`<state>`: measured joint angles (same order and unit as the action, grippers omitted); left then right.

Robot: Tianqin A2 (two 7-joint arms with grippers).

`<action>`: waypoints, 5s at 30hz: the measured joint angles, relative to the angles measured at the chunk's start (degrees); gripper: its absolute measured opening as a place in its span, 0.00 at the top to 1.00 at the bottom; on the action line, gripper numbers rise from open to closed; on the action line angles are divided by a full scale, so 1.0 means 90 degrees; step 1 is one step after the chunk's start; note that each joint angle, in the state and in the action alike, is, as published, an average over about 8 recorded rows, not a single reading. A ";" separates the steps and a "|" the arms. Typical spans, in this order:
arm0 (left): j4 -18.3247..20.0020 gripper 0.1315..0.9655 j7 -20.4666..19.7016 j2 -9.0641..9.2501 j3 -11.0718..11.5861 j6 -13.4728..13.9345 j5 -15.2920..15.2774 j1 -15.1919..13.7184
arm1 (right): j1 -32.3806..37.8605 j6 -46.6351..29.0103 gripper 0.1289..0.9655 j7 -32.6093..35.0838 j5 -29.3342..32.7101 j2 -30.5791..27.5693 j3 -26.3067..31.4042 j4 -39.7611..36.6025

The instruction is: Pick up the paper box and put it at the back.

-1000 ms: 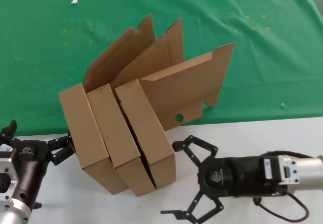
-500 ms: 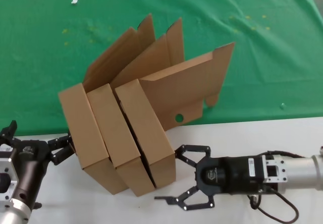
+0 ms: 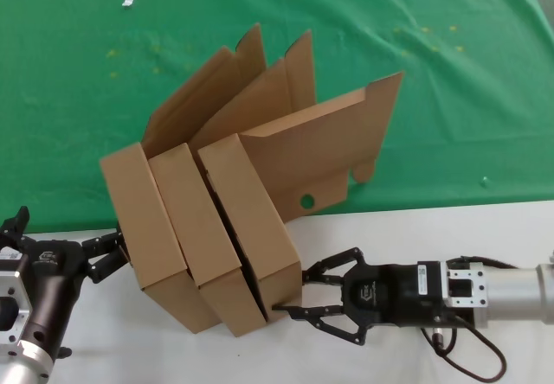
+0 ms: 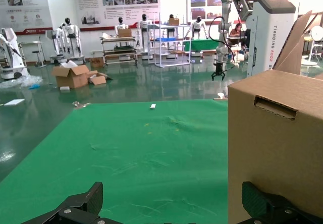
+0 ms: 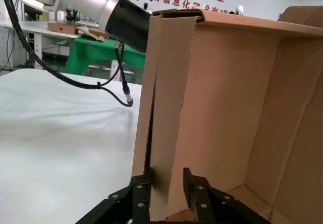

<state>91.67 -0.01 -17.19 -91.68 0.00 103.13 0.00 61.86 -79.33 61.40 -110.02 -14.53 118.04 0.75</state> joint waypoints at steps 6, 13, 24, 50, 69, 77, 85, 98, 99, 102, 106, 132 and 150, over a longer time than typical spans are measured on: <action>0.0000 0.00 0.0000 0.0000 0.0000 0.0000 0.0000 0.0000 | 0.0014 -0.0124 0.81 -0.0006 0.0299 -0.0025 -0.0273 -0.0003; 0.0000 0.00 0.0000 0.0000 0.0000 0.0000 0.0000 0.0000 | 0.0102 -0.0457 0.92 -0.0016 0.0565 -0.0152 -0.0567 0.0009; 0.0000 0.00 0.0000 0.0000 0.0000 0.0000 0.0000 0.0000 | 0.0384 -0.0699 0.97 0.0206 0.0685 -0.0686 -0.1172 0.0080; 0.0000 0.00 -0.0003 0.0000 0.0000 0.0000 -0.0003 0.0000 | 0.2618 0.4637 0.97 0.3572 0.0785 -0.0758 -0.2129 -0.0014; 0.0000 0.00 -0.0002 0.0000 0.0000 0.0000 -0.0002 0.0000 | 0.2048 0.5891 0.97 0.2168 0.2602 -0.0541 -0.0698 -0.0040; 0.0000 0.00 -0.0002 0.0000 0.0000 0.0000 -0.0002 0.0000 | 0.1963 0.6155 0.97 0.1170 0.3162 -0.0779 -0.0248 -0.0045; 0.0000 0.00 -0.0002 0.0000 0.0000 0.0000 -0.0002 0.0000 | 0.1678 0.6316 0.97 -0.0060 0.3311 -0.0878 -0.0186 -0.0048; 0.0000 0.00 -0.0002 0.0000 0.0000 0.0000 -0.0002 0.0000 | 0.1568 0.6508 0.97 -0.0988 0.3505 -0.0633 -0.0091 -0.0042; 0.0000 0.00 -0.0002 0.0000 0.0000 0.0000 -0.0002 0.0000 | 0.1585 0.6543 0.97 -0.1063 0.3540 -0.0623 -0.0064 -0.0043; 0.0000 0.00 -0.0002 0.0000 0.0000 0.0000 -0.0002 0.0000 | 0.1626 0.6643 0.97 -0.1271 0.3632 -0.0600 0.0008 -0.0045; 0.0000 0.00 -0.0002 0.0000 0.0000 0.0000 -0.0002 0.0000 | 0.1654 0.6723 0.95 -0.1433 0.3699 -0.0588 0.0050 -0.0044; 0.0000 0.00 -0.0002 0.0000 0.0000 0.0000 -0.0001 0.0000 | 0.2031 0.5517 0.58 0.0466 0.2484 -0.1198 -0.1259 0.0000; 0.0000 0.00 -0.0001 0.0000 0.0000 0.0000 -0.0001 0.0000 | 0.1305 0.2425 0.15 0.0197 0.0994 -0.2447 -0.2425 0.0828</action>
<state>91.67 -0.01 -17.19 -91.68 0.00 103.11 0.00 73.60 -57.50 63.17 -101.08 -36.55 96.22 8.20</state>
